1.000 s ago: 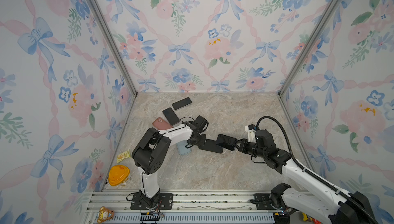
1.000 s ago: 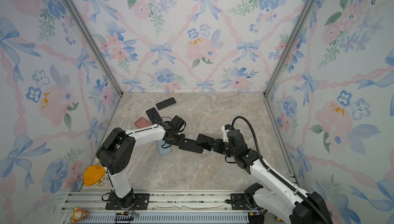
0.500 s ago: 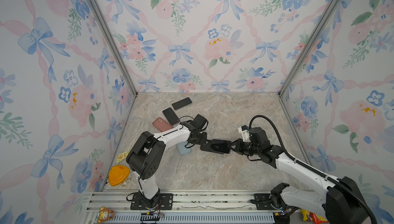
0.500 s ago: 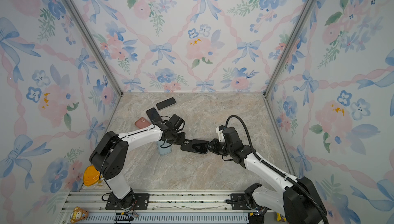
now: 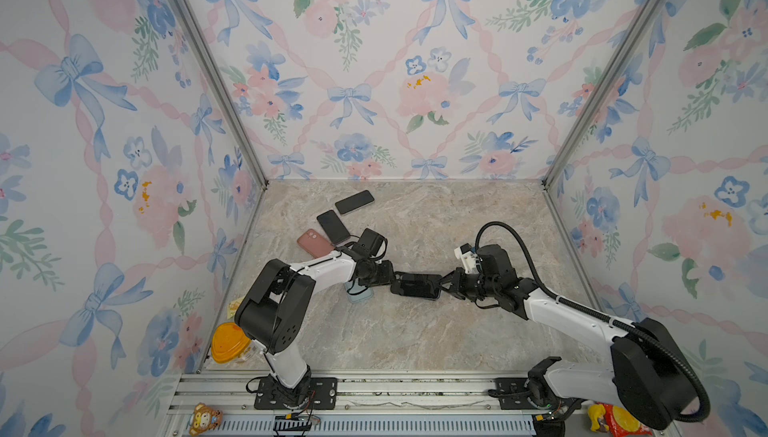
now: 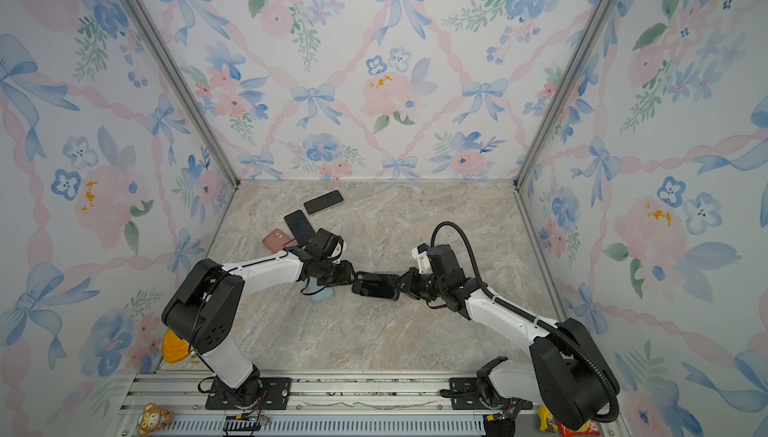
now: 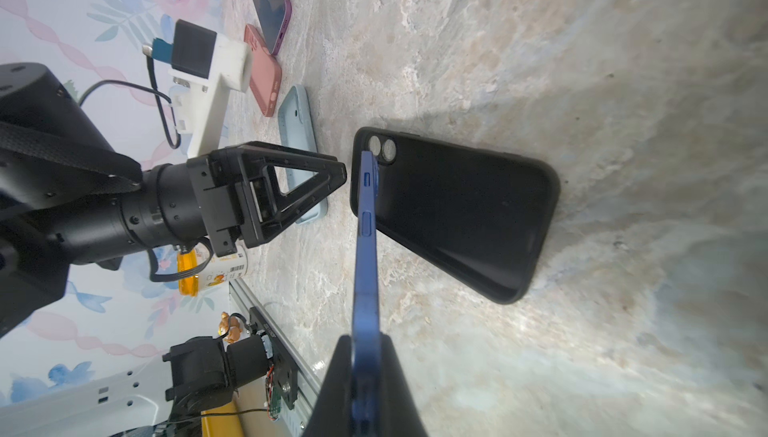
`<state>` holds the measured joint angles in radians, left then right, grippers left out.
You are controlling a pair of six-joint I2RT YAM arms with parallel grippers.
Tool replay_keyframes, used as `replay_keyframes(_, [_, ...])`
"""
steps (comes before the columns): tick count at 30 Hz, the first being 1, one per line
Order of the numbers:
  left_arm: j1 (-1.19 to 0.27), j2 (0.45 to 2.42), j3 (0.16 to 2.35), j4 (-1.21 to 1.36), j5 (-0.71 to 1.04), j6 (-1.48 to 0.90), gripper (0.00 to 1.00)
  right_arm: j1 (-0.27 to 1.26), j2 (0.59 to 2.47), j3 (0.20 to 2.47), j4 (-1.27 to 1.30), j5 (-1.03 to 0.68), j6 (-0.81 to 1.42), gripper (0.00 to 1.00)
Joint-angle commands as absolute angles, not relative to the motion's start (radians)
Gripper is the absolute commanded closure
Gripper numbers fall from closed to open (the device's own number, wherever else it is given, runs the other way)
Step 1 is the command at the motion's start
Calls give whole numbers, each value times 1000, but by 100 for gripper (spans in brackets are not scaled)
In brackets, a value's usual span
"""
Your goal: Put the phone into the phone case
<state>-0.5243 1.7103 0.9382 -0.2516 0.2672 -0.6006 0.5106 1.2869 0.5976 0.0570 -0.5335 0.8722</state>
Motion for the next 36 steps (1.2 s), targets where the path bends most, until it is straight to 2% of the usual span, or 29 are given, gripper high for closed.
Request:
replay_keyframes(1, [-514, 1716, 895, -177, 328, -615, 51, 481, 1332, 586, 190, -632, 925, 90])
replay_keyframes(25, [-523, 1717, 877, -133, 345, -613, 51, 413, 1506, 657, 59, -652, 790, 91])
replay_keyframes(36, [-534, 1728, 861, -87, 389, -640, 51, 419, 1564, 644, 90, -660, 831, 92])
